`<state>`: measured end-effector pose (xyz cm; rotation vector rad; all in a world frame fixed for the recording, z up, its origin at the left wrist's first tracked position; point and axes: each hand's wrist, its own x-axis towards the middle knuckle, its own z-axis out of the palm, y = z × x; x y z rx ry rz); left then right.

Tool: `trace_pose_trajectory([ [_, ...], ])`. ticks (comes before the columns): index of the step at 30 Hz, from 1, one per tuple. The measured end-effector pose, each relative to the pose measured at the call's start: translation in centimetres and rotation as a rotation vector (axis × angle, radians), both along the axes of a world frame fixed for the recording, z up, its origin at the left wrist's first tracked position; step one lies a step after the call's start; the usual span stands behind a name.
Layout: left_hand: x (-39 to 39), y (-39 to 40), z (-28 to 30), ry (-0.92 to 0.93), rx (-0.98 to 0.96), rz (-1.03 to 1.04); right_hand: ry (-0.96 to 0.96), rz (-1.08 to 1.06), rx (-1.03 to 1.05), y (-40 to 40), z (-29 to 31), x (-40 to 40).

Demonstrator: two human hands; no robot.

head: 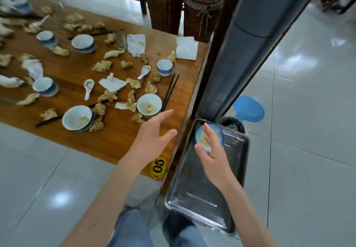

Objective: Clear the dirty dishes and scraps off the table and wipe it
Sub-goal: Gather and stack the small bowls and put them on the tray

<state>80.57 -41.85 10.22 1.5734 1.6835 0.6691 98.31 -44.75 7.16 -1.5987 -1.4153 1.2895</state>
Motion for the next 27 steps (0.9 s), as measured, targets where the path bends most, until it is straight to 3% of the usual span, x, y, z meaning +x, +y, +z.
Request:
trace_pose_trajectory([
  [8, -12.8, -5.8, 0.8, 0.093, -0.023, 0.169, -0.016, 0.087, -0.032, -3.8, 1.1, -10.8],
  [15, -22.4, -7.8, 0.9, 0.124, -0.027, 0.193, -0.092, 0.135, -0.033, -5.3, 1.2, -19.0],
  [27, -30.5, -2.9, -4.1, 0.155, -0.049, 0.108, -0.24, 0.152, -0.079, -1.0, -2.8, -27.4],
])
